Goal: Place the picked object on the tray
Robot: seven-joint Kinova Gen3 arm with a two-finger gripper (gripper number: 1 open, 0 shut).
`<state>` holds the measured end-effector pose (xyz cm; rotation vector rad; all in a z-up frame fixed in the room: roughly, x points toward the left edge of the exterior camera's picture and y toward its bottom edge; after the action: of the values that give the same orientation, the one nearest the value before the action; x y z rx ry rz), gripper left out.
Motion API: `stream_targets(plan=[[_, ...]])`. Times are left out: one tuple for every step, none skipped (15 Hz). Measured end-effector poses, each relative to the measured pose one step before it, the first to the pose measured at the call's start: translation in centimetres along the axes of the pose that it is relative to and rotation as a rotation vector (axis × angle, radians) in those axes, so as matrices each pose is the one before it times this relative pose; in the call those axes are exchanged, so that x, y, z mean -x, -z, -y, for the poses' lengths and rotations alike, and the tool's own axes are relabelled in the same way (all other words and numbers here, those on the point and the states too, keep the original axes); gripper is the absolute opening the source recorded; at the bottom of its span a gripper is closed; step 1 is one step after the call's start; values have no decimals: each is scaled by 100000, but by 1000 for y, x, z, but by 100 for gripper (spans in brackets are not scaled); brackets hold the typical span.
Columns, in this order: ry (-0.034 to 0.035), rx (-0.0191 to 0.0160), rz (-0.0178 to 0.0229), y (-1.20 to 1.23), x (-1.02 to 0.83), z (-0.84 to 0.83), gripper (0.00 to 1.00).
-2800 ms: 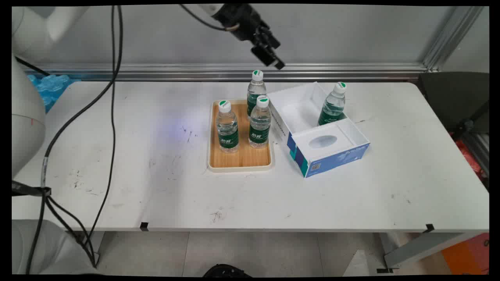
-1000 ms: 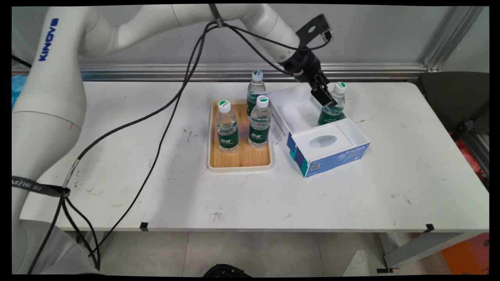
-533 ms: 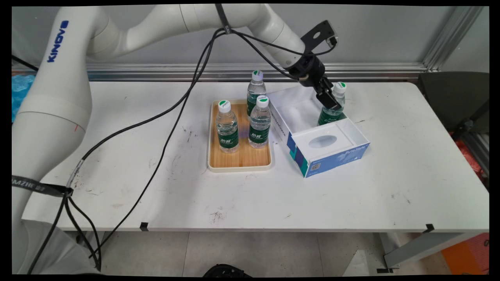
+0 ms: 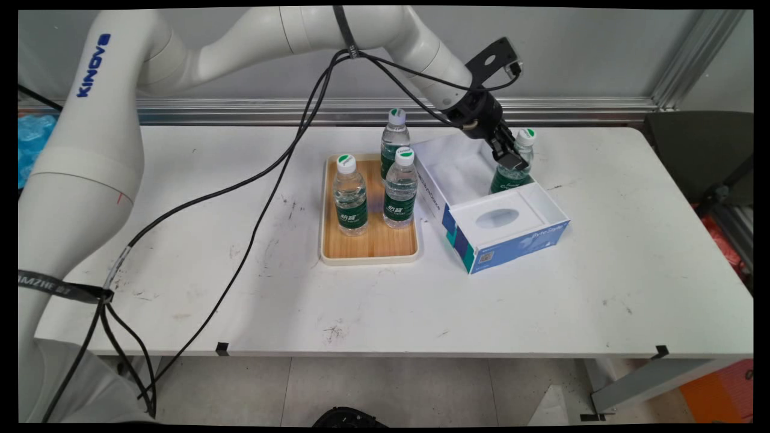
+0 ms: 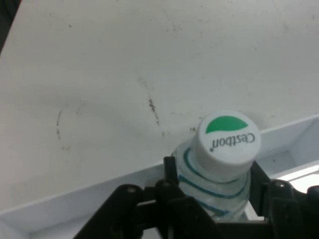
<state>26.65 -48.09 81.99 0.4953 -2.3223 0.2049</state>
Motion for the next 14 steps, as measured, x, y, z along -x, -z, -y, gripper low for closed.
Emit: stream_targets(plan=[[-41,113,208,44,67,-47,0],[-151,-33,157,145,19,-22,0],[-325,-112,197,228,-7,12,0],[-403,-184,53,276,-76,46,0],[-299,-223,-17,259,-88,70,0],[-551,-501,-63,506,-185,162,0],[-479,-568,-305,575,-267,185,0],[-309,-399,-286,411,-212,134,0],[-344,-639,-570,680,-369,236,0],[-169,-789,-665,828,-414,301,0],[-40,-767,-676,864,-439,296,0],[-20,-603,-423,808,-370,257,0],[20,-736,-172,992,-349,323,0],[111,-733,158,1047,-256,334,0]])
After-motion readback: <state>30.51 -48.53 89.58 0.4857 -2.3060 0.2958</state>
